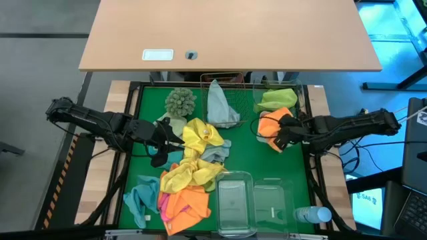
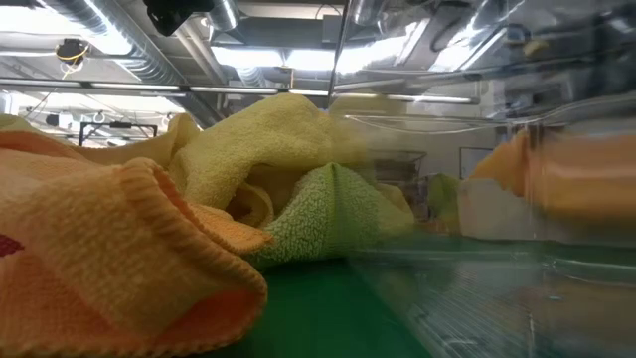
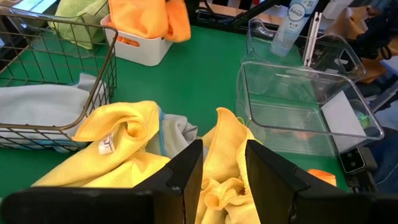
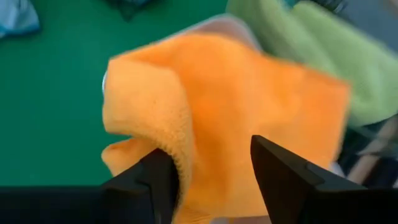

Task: Sort microfiber towel by color & place in baskets
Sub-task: Put the orange microfiber towel into the white bin

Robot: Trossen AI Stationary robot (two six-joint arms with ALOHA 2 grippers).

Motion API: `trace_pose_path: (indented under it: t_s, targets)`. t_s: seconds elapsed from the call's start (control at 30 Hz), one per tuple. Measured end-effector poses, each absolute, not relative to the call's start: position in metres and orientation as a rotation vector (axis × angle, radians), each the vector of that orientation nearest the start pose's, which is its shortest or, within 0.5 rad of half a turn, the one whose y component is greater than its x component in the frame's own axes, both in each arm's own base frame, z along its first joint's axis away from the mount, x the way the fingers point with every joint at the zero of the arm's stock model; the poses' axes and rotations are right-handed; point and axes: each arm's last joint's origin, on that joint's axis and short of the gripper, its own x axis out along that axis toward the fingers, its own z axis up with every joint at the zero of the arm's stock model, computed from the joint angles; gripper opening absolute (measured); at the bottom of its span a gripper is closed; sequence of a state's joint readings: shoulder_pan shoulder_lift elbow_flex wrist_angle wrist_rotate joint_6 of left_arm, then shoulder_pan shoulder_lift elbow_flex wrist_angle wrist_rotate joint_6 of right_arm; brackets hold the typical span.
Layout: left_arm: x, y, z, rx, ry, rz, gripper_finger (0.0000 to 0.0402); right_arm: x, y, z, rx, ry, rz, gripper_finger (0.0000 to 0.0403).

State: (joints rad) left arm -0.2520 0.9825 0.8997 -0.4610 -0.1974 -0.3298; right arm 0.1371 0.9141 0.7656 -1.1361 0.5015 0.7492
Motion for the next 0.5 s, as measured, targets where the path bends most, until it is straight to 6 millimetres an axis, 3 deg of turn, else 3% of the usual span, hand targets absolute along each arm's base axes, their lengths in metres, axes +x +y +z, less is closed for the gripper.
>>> trace_pose_path:
  t_s: [0.23,0.5]
  targets:
    - [0.200,-0.046,0.313,-0.201,0.532,0.034,0.0115,0.137,0.001,0.269,0.203,0.918,-0.834,0.0193]
    - [0.200,-0.046,0.313,-0.201,0.532,0.034,0.0115,0.126,-0.025,0.264,0.266,1.002,-1.035,0.0193]
